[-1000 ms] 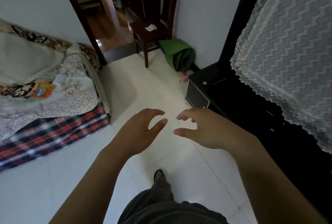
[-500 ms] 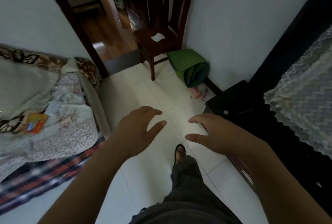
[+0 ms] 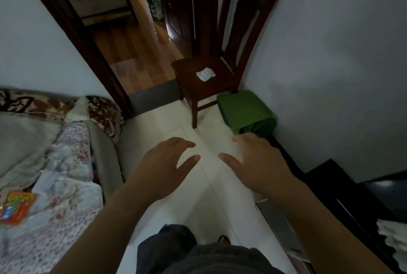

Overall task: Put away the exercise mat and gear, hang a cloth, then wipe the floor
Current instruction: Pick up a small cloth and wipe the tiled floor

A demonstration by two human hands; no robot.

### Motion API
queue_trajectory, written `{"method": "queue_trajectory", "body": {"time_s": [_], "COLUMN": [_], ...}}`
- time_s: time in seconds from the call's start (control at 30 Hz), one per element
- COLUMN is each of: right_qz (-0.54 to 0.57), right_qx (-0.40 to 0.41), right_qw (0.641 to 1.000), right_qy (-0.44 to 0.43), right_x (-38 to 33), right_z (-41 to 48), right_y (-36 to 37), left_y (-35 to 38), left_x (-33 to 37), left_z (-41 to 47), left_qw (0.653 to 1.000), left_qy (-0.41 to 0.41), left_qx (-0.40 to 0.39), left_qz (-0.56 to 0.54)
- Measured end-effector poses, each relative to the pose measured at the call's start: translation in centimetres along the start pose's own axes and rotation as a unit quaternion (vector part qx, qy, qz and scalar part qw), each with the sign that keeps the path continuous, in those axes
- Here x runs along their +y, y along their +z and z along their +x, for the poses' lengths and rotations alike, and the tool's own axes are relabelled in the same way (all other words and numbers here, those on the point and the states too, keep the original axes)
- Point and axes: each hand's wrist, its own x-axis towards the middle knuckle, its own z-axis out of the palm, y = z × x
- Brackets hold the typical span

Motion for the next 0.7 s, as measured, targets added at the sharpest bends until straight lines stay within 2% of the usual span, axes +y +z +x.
{"method": "queue_trajectory", "body": {"time_s": [0.2, 0.33, 0.5, 0.7], "right_qz": [-0.030, -0.012, 0.017, 0.090], "right_qx": [-0.028, -0.031, -0.035, 0.011], "right_qw": [0.999, 0.999, 0.998, 0.988], "right_qy": [-0.008, 0.012, 0.058, 0.122], "right_x": [-5.2, -8.4, -10.1, -7.8], "right_z": [14.0, 22.8, 32.0, 40.8], "right_y": [-0.1, -1.2, -2.4, -4.2], "left_y": [-4.7, -9.3, -12.4, -14.5], "left_x": [-10.1, -15.3, -19.2, -21.5], "left_z": [11.8, 21.1, 31.1, 44.0], "left_qw": [0.999, 0.999, 0.995, 0.966], "left_qy": [-0.003, 0.029, 0.071, 0.163], "left_qx": [-0.021, -0.015, -0.062, -0.157], "left_qz": [0.028, 0.032, 0.035, 0.123]}}
